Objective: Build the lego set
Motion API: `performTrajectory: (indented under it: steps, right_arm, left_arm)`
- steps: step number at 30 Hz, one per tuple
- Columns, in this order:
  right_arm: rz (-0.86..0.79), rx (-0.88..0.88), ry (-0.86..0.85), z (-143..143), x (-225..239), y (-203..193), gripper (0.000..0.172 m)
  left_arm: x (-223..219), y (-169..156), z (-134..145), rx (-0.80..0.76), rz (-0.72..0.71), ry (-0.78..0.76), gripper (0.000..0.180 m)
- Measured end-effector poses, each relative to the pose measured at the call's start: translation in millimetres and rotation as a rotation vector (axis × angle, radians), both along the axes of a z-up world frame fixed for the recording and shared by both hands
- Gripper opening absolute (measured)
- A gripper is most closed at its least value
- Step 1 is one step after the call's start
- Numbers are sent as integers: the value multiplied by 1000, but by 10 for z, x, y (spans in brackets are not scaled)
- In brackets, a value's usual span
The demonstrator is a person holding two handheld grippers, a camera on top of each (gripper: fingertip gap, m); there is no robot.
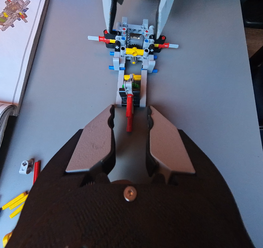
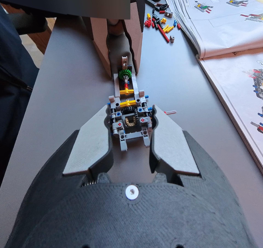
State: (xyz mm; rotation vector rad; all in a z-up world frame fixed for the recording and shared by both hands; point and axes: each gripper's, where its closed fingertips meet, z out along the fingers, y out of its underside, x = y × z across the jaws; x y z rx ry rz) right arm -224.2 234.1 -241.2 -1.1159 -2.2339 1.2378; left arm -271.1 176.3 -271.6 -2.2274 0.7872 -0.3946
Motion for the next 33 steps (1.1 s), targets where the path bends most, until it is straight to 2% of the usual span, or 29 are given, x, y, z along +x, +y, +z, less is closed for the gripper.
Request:
performTrajectory:
  steps: [8,16,22,25,26,33]
  right_arm:
    - [8,67,-1,-72,-27,-68,50]
    - [-15,96,29,-14,-23,-4,41]
    - [-14,90,-11,-62,21,39,56]
    - [-7,89,-18,-80,27,28,56]
    - [-4,85,-19,-80,25,19,56]
    - [-4,127,-6,-102,11,2,57]
  left_arm:
    - [85,23,-4,0,-4,2,51]
    - [111,87,-11,11,14,22,50]
    - [129,96,-2,-7,9,-14,52]
    - [111,113,-1,-10,22,-20,47]
    - [109,115,0,-10,22,-18,39]
    - [133,99,-5,19,-8,25,39]
